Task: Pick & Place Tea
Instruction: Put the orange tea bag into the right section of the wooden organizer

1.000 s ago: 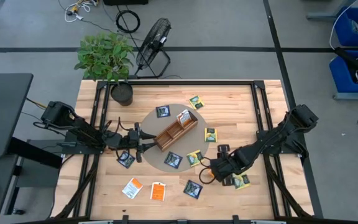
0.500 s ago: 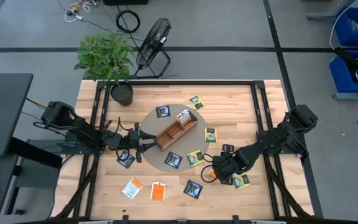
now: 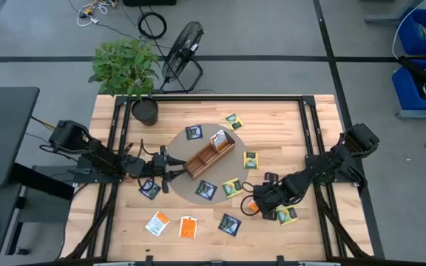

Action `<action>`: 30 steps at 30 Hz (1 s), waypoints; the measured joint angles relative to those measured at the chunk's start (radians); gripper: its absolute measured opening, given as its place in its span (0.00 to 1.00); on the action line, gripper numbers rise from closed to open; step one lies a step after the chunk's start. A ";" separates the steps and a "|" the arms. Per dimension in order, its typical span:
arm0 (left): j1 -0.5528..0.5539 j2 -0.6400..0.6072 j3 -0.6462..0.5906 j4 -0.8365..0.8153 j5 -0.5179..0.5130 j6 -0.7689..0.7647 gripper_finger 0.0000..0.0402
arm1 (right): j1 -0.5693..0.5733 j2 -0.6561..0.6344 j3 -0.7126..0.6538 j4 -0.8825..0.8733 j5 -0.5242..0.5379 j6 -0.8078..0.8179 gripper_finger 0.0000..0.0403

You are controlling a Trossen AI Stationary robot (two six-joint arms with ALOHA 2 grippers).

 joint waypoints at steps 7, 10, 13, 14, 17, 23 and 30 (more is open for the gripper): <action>0.000 0.000 0.000 -0.001 0.000 0.000 0.41 | 0.000 -0.016 0.003 -0.028 0.019 -0.086 0.29; 0.001 0.000 0.000 -0.001 0.000 0.000 0.41 | 0.000 -0.023 0.022 -0.073 0.061 -0.119 0.22; 0.001 0.000 0.000 0.000 0.000 0.000 0.41 | -0.001 -0.023 0.042 -0.102 0.080 -0.160 0.13; 0.001 0.000 0.000 0.000 0.000 0.000 0.40 | -0.001 -0.023 0.046 -0.102 0.083 -0.173 0.10; 0.001 0.000 0.000 0.000 0.000 0.000 0.41 | -0.002 -0.023 0.067 -0.117 0.089 -0.232 0.02; 0.001 0.000 0.000 0.000 0.000 0.001 0.41 | -0.004 -0.024 0.155 -0.271 0.239 -0.304 0.01; 0.001 0.000 0.000 0.000 0.000 0.001 0.41 | -0.040 -0.025 0.254 -0.327 0.473 -0.493 0.00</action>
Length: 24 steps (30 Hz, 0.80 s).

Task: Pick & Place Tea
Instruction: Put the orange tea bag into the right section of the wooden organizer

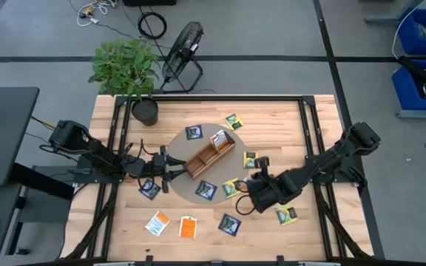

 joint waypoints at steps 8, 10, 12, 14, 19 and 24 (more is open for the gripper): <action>0.000 0.000 0.000 0.000 0.000 0.001 0.41 | -0.128 0.000 0.015 0.004 0.200 -0.297 0.00; 0.000 0.000 0.000 0.000 0.000 0.001 0.41 | -0.160 0.000 0.015 0.018 0.251 -0.379 0.00; 0.000 0.000 0.000 -0.002 0.000 0.002 0.41 | -0.189 0.000 0.015 0.044 0.279 -0.466 0.00; 0.000 0.000 0.000 -0.003 0.000 0.002 0.41 | -0.215 0.004 0.015 0.108 0.301 -0.564 0.00; 0.000 0.000 0.000 -0.006 0.000 0.002 0.41 | -0.255 0.024 0.015 0.298 0.312 -0.877 0.00; 0.000 0.000 0.000 -0.009 0.000 0.000 0.41 | -0.290 0.066 0.015 0.470 0.410 -1.135 0.00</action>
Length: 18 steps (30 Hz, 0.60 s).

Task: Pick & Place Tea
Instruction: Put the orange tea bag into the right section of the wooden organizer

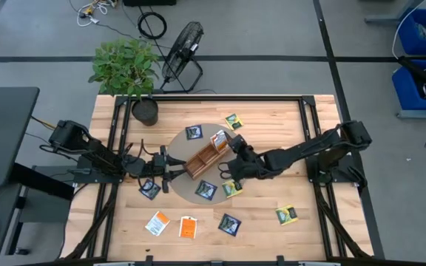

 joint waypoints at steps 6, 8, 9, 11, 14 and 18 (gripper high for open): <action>0.000 0.000 0.000 -0.002 0.000 0.002 0.41 | -0.057 0.057 0.000 0.059 0.011 -0.127 0.00; 0.000 0.000 0.000 -0.008 0.000 0.002 0.41 | -0.070 0.081 0.000 0.085 0.017 -0.174 0.00; 0.000 0.000 0.000 -0.008 0.000 0.002 0.41 | -0.075 0.090 0.000 0.101 0.018 -0.198 0.00; 0.000 0.000 0.000 -0.006 0.000 0.002 0.41 | -0.083 0.114 0.000 0.128 0.026 -0.250 0.00; 0.000 0.000 0.000 -0.005 0.000 0.002 0.41 | -0.090 0.132 0.000 0.177 0.024 -0.312 0.00; 0.000 0.000 0.000 -0.006 0.000 0.002 0.41 | -0.090 0.133 0.000 0.246 0.025 -0.374 0.00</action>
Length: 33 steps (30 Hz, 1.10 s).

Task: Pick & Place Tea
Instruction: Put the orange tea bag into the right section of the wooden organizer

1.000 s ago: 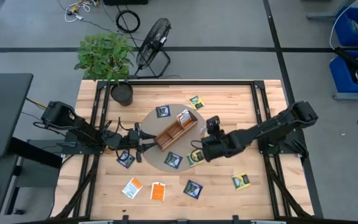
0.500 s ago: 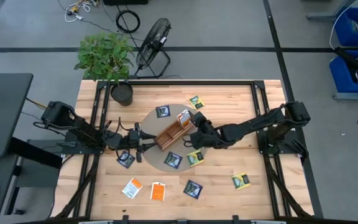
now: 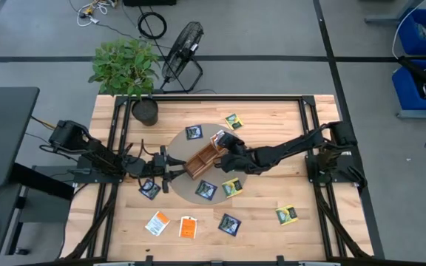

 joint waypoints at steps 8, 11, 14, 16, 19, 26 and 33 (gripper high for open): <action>0.000 0.000 0.000 -0.002 0.000 0.004 0.41 | -0.007 -0.003 0.045 0.016 -0.056 -0.008 0.00; 0.000 0.000 0.000 -0.003 0.000 0.005 0.41 | -0.014 -0.003 0.046 0.008 -0.081 0.015 0.00; 0.000 0.000 0.000 -0.004 0.000 0.005 0.41 | -0.022 -0.003 0.046 -0.029 -0.105 0.046 0.00; 0.000 0.000 0.000 -0.007 0.000 0.005 0.41 | -0.022 -0.003 0.046 -0.048 -0.106 0.059 0.00; 0.000 0.000 0.000 -0.007 0.000 0.008 0.41 | -0.023 -0.004 0.046 -0.048 -0.129 0.075 0.00; -0.001 0.000 0.000 -0.008 0.000 -0.002 0.41 | -0.046 -0.004 0.046 -0.101 -0.169 0.134 0.00; -0.001 0.000 0.000 -0.009 0.000 -0.003 0.41 | -0.059 0.003 0.046 -0.102 -0.189 0.125 0.00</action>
